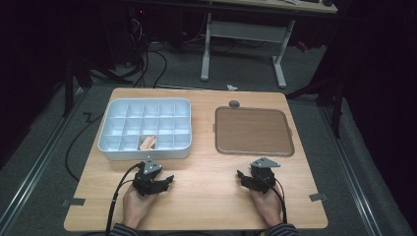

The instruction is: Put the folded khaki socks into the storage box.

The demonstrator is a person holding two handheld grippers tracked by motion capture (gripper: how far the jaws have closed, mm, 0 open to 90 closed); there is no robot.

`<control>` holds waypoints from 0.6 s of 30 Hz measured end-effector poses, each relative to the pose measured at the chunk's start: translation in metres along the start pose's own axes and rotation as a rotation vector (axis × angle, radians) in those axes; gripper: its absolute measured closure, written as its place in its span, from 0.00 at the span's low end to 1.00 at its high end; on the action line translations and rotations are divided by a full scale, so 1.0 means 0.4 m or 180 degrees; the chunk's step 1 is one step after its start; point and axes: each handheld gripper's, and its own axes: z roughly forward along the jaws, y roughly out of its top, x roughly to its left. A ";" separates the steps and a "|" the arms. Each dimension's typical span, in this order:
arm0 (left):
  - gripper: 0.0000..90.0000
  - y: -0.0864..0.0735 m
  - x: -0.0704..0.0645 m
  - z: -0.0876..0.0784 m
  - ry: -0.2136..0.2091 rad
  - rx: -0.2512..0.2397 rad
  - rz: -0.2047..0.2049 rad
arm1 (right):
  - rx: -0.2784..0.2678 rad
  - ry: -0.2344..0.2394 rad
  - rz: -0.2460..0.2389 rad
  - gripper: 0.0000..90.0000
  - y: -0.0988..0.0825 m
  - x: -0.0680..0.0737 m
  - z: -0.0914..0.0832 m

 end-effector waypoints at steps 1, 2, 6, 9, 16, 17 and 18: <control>0.45 0.000 -0.002 0.000 0.0008 0.0003 0.0013 | 0.0000 0.0000 0.0000 0.41 0.000 0.000 0.000; 0.45 0.000 -0.003 0.001 0.0017 0.0000 0.0029 | 0.0000 0.0001 0.0000 0.41 0.000 0.000 0.000; 0.44 -0.001 -0.009 0.004 0.0069 -0.0001 0.0097 | 0.0000 0.0001 0.0001 0.41 0.000 0.000 0.000; 0.43 -0.004 -0.010 0.005 0.0076 -0.0039 0.0100 | 0.0000 0.0001 0.0002 0.41 0.000 0.000 0.000; 0.42 -0.004 -0.011 0.006 0.0114 -0.0043 0.0077 | 0.0000 0.0001 0.0002 0.41 0.000 0.000 0.000; 0.42 -0.004 -0.010 0.006 0.0116 -0.0038 0.0073 | 0.0001 0.0000 0.0003 0.41 0.000 0.000 0.000; 0.42 -0.004 -0.010 0.006 0.0124 -0.0037 0.0066 | 0.0001 0.0002 0.0003 0.41 0.000 0.000 0.000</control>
